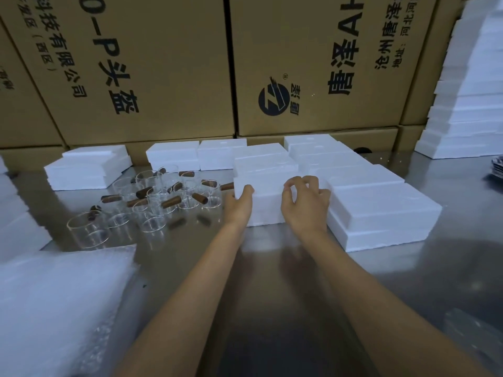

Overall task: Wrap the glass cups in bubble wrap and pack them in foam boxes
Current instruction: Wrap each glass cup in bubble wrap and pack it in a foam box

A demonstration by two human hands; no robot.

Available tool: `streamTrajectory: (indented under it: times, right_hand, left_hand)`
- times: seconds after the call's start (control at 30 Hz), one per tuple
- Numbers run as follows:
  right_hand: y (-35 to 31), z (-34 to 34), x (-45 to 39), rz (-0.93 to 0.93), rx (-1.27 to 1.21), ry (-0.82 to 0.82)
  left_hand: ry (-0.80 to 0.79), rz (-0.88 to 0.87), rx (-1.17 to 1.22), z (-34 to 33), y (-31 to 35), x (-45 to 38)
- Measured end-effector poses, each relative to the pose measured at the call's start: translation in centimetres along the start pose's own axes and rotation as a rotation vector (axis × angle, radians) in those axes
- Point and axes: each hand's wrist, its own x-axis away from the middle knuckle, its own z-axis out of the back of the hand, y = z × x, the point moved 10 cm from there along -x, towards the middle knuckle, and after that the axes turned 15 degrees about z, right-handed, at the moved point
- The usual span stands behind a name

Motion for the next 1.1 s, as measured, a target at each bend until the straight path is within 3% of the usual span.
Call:
streamTrajectory:
  times: [0.17,0.4,0.63,0.8,1.0,1.1]
  right_hand:
    - [-1.7,1.7,3.6,-0.026,-0.141,0.065]
    - [-2.7,2.9,8.9,-0.261,-0.398,0.086]
    - [-5.1,3.5,11.5,-0.302,-0.390,0.080]
    - [-5.2,3.7,12.3,-0.293,-0.439,0.076]
    - [-3.9,3.7,12.8,-0.267,-0.484,0.105]
    - [-4.0,3.8,11.2,-0.238,-0.483,0.110]
  left_hand:
    - [-0.001,-0.002,0.021,3.3,-1.6,3.2]
    - [-0.015,-0.012,0.073,7.3,-4.2,8.2]
    - [-0.036,0.053,0.137,10.0,-5.8,9.9]
    - [-0.046,0.051,0.107,11.2,-6.0,10.7]
    - [-0.011,0.044,-0.094,11.3,-5.2,10.9]
    - [0.071,-0.074,-0.162,11.2,-2.7,11.3]
